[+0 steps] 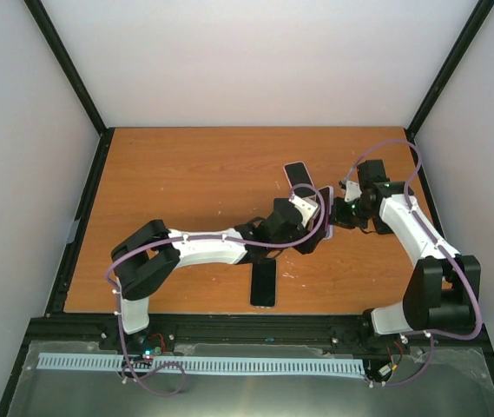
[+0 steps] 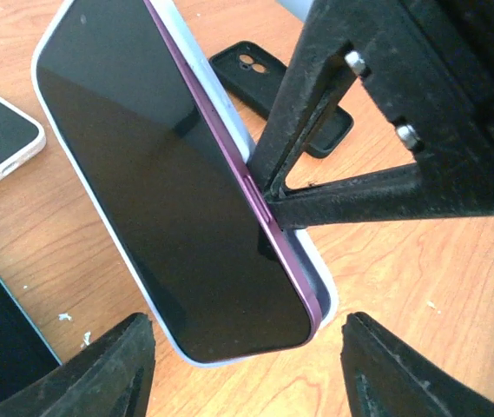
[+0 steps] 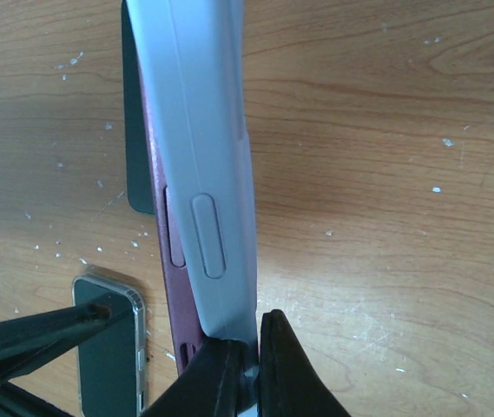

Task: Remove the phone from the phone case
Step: Remove the phone case from the phone.

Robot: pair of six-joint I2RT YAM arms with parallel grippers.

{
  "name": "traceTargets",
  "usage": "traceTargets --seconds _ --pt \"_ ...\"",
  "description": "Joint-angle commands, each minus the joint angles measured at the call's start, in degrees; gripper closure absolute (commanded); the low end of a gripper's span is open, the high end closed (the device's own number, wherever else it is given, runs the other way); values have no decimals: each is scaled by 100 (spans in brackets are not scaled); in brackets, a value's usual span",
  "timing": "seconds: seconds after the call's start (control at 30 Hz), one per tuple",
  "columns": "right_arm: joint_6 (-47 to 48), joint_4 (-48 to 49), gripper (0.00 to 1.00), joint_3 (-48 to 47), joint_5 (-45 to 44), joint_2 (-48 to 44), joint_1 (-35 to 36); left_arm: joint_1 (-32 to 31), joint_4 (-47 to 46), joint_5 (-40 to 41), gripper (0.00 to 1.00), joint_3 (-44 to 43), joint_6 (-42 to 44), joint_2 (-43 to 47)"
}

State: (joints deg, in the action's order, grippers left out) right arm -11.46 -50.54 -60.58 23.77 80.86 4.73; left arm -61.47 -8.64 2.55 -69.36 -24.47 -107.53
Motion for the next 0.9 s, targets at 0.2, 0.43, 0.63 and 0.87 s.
traceTargets --seconds 0.2,0.43,0.63,0.87 --pt "-97 124 97 25 -115 256 -121 -233 -978 347 38 281 358 -179" --pt "-142 -17 97 5 -236 484 -122 -256 -1276 171 33 278 250 -455" --pt "-169 -61 97 -66 -96 745 -121 -260 -1035 135 33 -70 320 -784" --pt "-180 -51 97 -43 -101 835 -128 -264 -888 188 35 -94 468 -1015"
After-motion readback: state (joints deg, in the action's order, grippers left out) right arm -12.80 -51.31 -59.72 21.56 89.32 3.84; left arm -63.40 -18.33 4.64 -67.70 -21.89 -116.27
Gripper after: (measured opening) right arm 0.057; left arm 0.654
